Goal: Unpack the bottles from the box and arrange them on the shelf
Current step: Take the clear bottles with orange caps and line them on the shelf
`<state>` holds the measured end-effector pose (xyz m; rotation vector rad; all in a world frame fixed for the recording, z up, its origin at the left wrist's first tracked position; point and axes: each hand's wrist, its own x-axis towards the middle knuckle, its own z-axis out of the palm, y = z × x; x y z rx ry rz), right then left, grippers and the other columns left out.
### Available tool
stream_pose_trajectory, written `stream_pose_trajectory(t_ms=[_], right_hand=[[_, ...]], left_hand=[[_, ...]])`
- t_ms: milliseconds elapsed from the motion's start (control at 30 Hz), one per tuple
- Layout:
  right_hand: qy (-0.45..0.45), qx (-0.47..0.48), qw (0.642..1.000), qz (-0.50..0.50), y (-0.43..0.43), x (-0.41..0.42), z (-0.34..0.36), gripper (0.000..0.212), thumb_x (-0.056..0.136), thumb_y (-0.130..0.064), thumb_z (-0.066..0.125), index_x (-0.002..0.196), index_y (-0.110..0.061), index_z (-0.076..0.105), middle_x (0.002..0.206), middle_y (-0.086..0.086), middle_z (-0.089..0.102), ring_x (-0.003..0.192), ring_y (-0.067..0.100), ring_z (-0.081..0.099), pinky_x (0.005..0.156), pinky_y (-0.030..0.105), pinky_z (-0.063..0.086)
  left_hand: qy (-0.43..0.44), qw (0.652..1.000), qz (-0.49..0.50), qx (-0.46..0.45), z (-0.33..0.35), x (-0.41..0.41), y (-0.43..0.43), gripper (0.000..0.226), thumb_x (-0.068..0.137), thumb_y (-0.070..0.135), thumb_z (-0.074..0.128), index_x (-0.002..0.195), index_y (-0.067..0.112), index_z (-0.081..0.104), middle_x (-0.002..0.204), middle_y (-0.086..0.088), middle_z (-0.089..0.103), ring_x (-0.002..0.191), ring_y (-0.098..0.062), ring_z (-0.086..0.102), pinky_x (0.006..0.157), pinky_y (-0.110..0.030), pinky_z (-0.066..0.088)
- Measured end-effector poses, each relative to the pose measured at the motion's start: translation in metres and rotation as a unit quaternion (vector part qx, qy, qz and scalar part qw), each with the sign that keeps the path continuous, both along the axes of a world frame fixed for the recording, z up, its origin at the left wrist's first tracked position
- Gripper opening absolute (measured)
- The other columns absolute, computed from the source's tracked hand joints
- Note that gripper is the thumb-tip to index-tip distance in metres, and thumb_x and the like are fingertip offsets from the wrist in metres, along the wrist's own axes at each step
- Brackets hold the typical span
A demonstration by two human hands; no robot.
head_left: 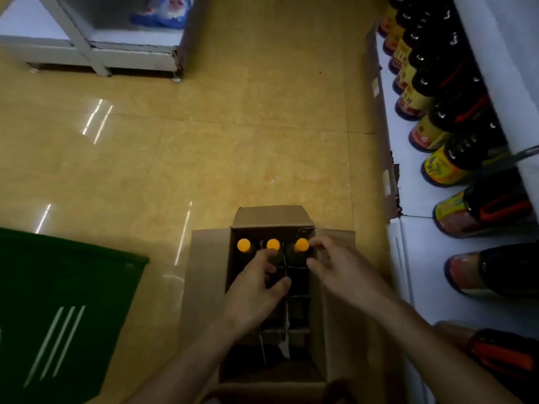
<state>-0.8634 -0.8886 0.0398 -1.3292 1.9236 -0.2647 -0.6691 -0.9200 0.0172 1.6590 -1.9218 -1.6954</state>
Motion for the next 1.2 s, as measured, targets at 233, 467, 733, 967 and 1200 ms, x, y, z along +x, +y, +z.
stream_pose_trajectory(t_ms=[233, 467, 733, 967, 1200], right_hand=[[0.246, -0.071, 0.937, 0.238, -0.034, -0.017, -0.093, 0.058, 0.097, -0.042, 0.059, 0.149, -0.029, 0.038, 0.145, -0.005, 0.050, 0.132, 0.020, 0.036, 0.112, 0.037, 0.022], [0.359, -0.103, 0.866, 0.332, -0.058, -0.018, -0.130, 0.038, 0.098, -0.049, 0.054, 0.130, -0.028, 0.052, 0.113, -0.001, 0.069, 0.111, 0.022, 0.048, 0.097, 0.039, 0.025], [0.347, -0.190, 0.865, 0.307, -0.043, -0.014, -0.142, 0.032, 0.096, -0.050, 0.054, 0.118, -0.026, 0.058, 0.103, -0.004, 0.069, 0.106, 0.020, 0.049, 0.095, 0.038, 0.027], [0.288, -0.207, 0.903, 0.241, -0.031, -0.013, -0.135, 0.033, 0.093, -0.049, 0.059, 0.117, -0.026, 0.064, 0.091, -0.004, 0.056, 0.092, 0.011, 0.032, 0.086, 0.032, 0.025], [0.186, -0.200, 0.951, 0.141, -0.019, -0.011, -0.108, 0.033, 0.089, -0.051, 0.065, 0.113, -0.029, 0.061, 0.095, -0.002, 0.046, 0.088, 0.013, 0.045, 0.071, 0.028, 0.035]], left_hand=[[-0.020, 0.992, -0.120, -0.040, -0.096, -0.020, -0.021, 0.059, 0.097, 0.036, 0.065, 0.148, 0.032, 0.034, 0.117, 0.011, 0.056, 0.110, -0.009, 0.059, 0.092, -0.031, 0.055], [-0.028, 0.985, -0.158, -0.069, -0.142, -0.031, -0.027, 0.061, 0.098, 0.036, 0.063, 0.146, 0.037, 0.026, 0.096, 0.021, 0.051, 0.099, -0.005, 0.060, 0.084, -0.026, 0.053], [-0.037, 0.975, -0.165, -0.144, -0.143, -0.043, -0.014, 0.083, 0.096, 0.038, 0.063, 0.158, 0.035, 0.007, 0.158, 0.000, 0.037, 0.140, -0.019, 0.045, 0.112, -0.035, 0.042], [-0.033, 0.977, -0.162, -0.135, -0.140, -0.036, -0.006, 0.084, 0.095, 0.036, 0.066, 0.158, 0.037, 0.010, 0.159, 0.002, 0.036, 0.140, -0.017, 0.044, 0.114, -0.036, 0.042], [-0.045, 0.982, -0.140, -0.117, -0.137, -0.019, -0.012, 0.088, 0.094, 0.039, 0.068, 0.159, 0.039, 0.009, 0.161, 0.005, 0.035, 0.144, -0.017, 0.041, 0.118, -0.039, 0.040]])
